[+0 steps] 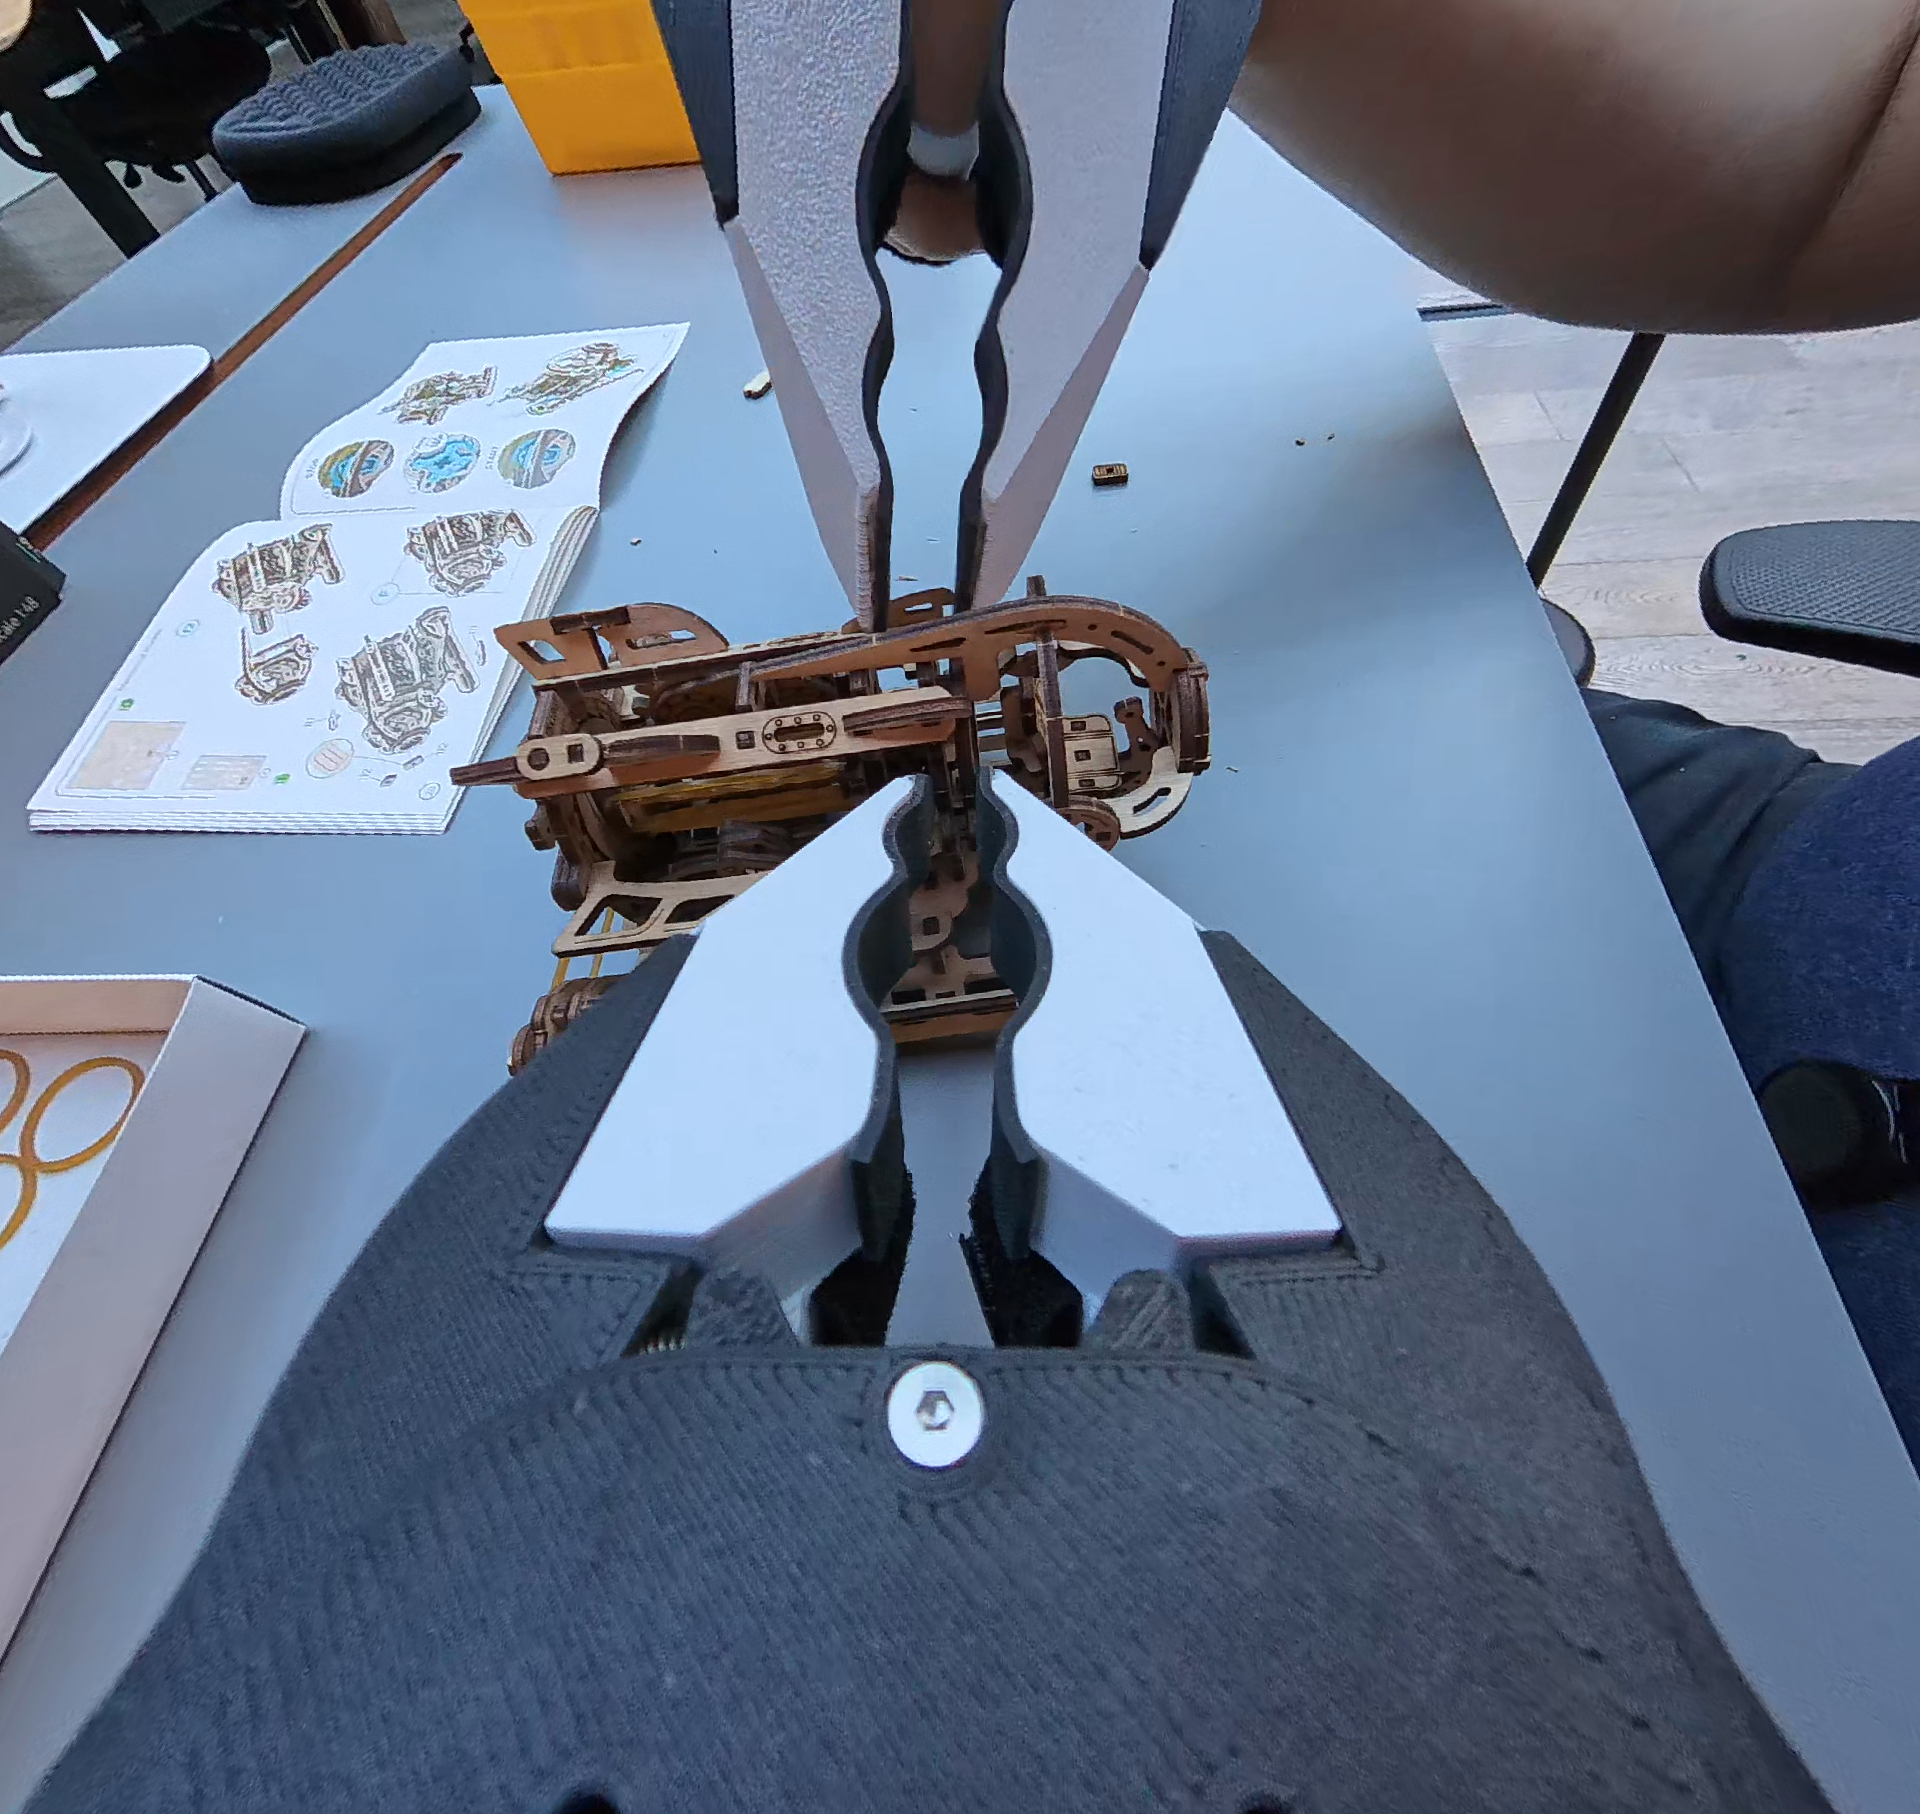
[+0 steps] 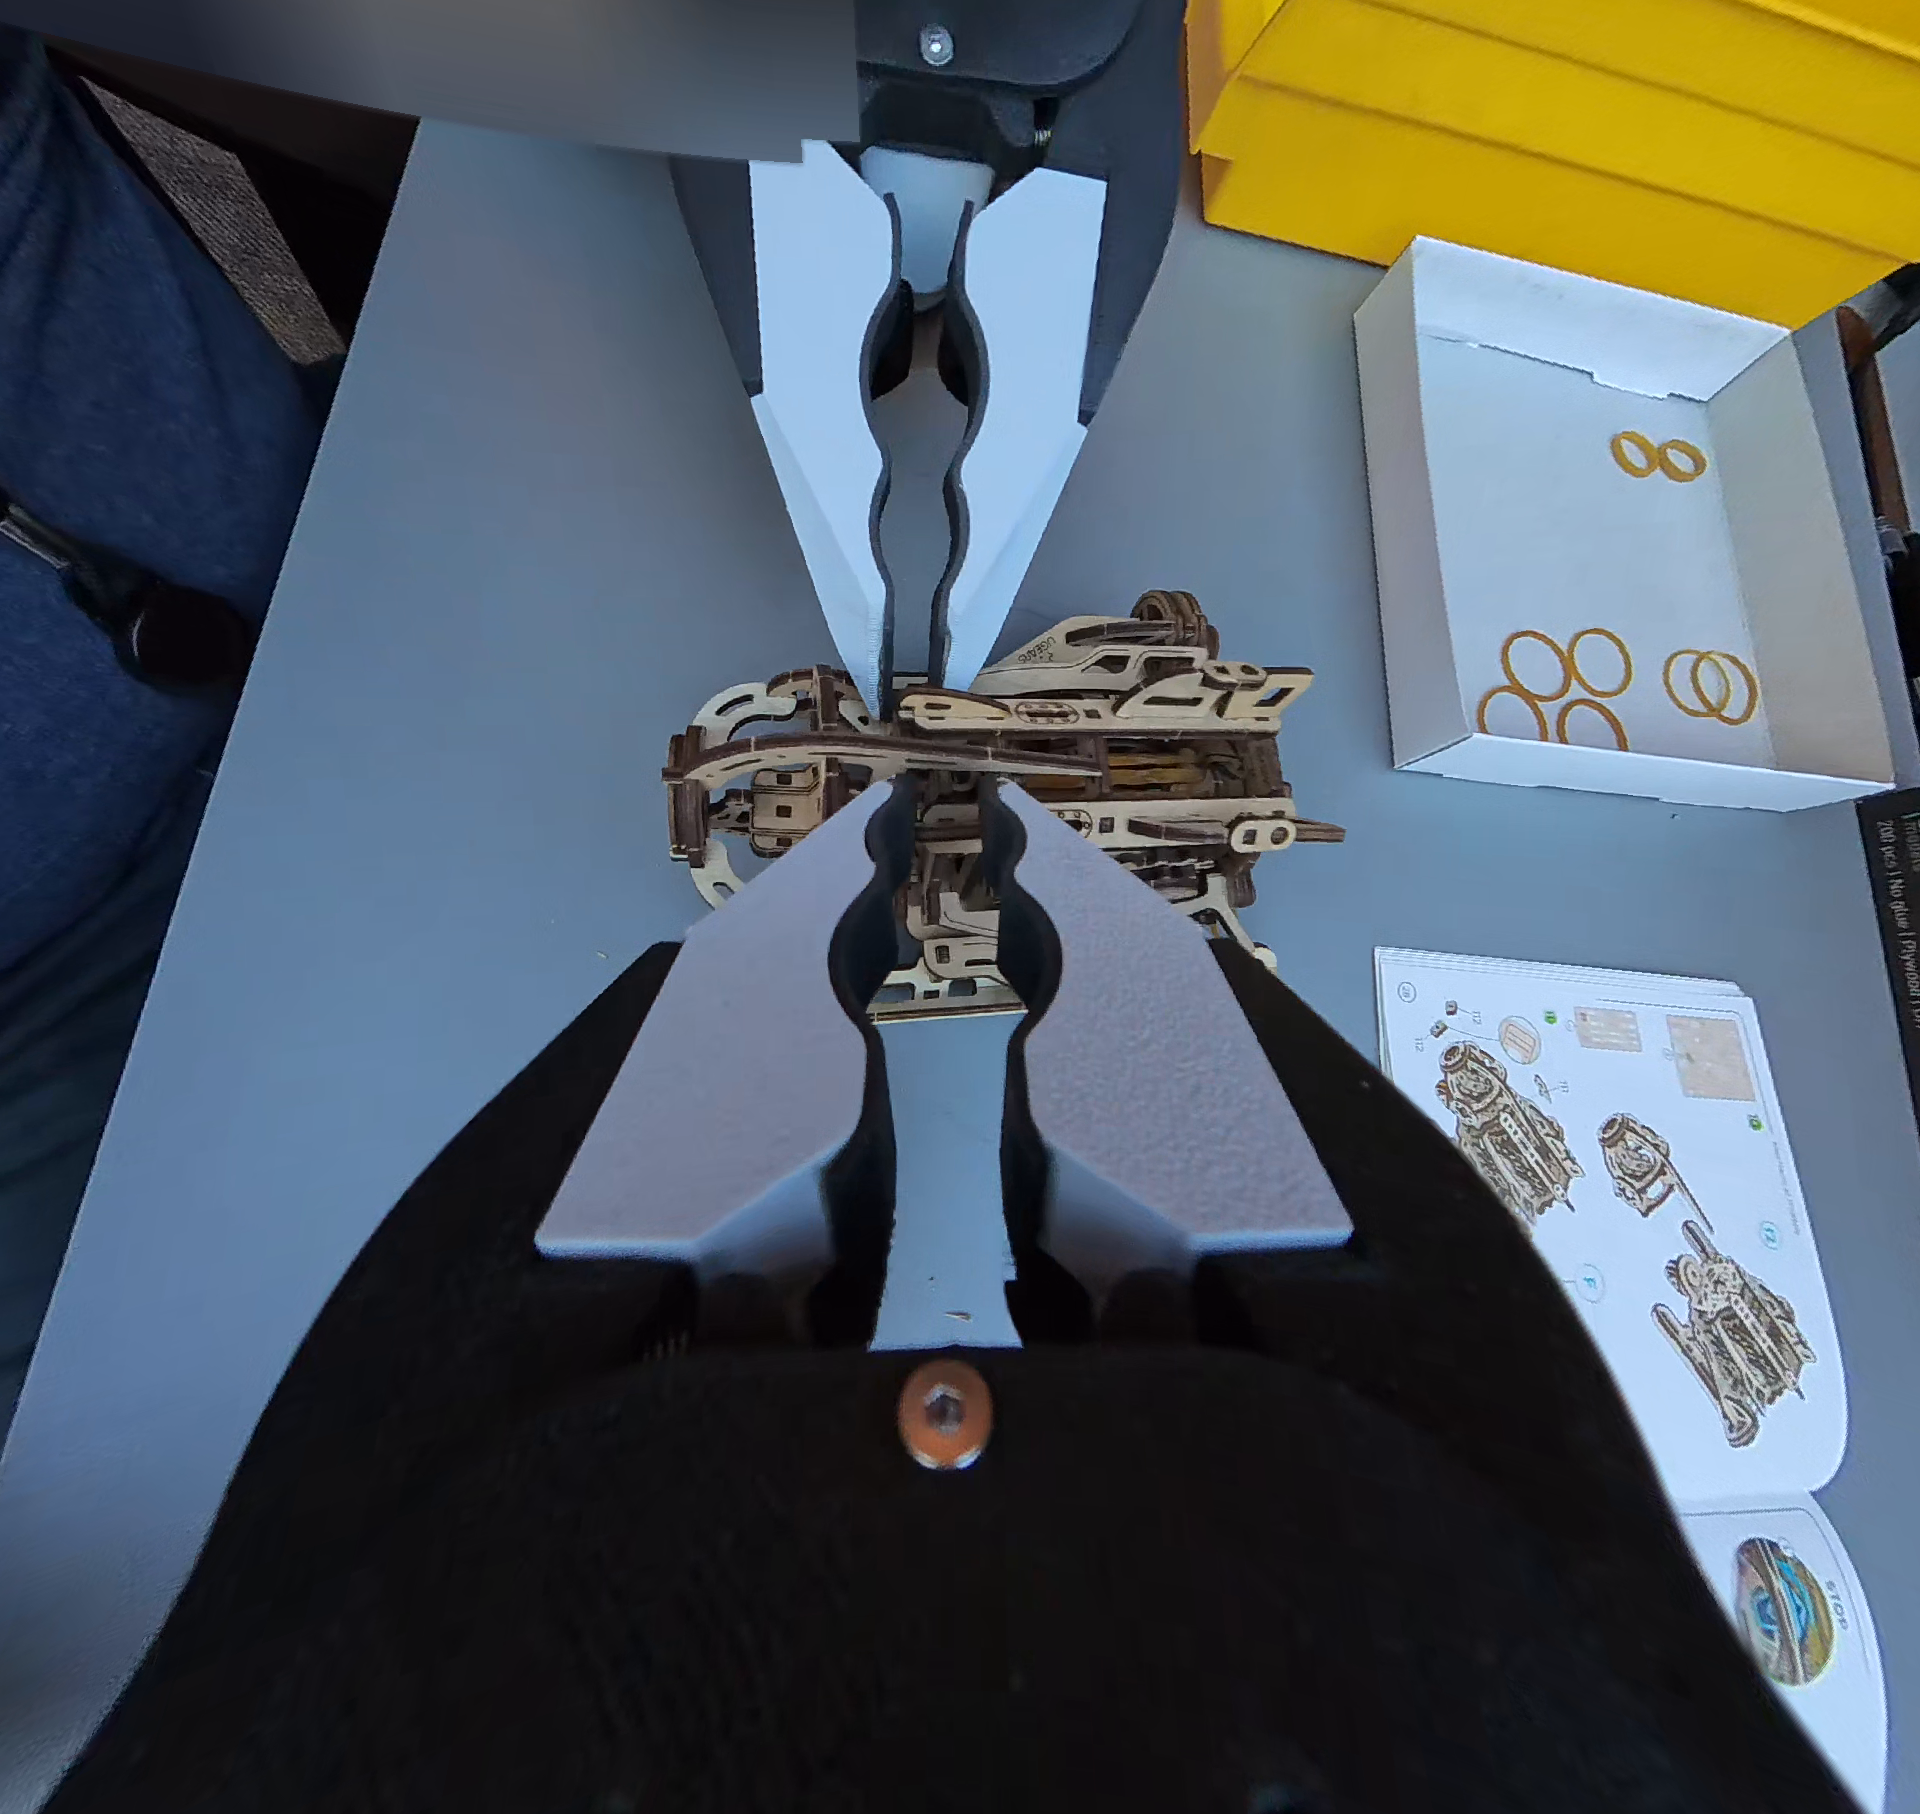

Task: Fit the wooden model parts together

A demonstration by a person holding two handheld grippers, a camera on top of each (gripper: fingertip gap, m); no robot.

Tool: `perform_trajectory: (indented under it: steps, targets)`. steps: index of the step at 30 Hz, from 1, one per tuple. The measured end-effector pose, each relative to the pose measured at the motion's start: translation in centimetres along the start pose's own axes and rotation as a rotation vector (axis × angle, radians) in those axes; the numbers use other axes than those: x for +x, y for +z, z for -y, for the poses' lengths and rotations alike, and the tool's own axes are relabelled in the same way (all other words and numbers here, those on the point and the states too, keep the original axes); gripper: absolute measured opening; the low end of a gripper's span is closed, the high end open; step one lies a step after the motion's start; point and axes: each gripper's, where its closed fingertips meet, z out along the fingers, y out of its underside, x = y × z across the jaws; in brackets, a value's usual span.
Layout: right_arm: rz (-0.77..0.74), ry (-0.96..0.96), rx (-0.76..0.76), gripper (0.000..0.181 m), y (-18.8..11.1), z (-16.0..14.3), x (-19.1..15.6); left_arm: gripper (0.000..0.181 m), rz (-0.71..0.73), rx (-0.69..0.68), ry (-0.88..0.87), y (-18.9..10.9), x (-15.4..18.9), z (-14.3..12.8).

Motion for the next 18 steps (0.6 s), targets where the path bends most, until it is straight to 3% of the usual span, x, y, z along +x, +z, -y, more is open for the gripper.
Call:
perform_trajectory:
  steps: [10, 18]
  targets:
    - [-0.060, -0.113, -0.024, 0.010, -0.05, -0.13, 0.02, 0.006, 0.006, -0.001, 0.003, 0.05, -0.02, 0.04]
    - [-0.006, -0.083, -0.021, 0.008, -0.16, -0.19, -0.14, 0.006, 0.006, 0.005, 0.001, 0.07, -0.01, 0.05]
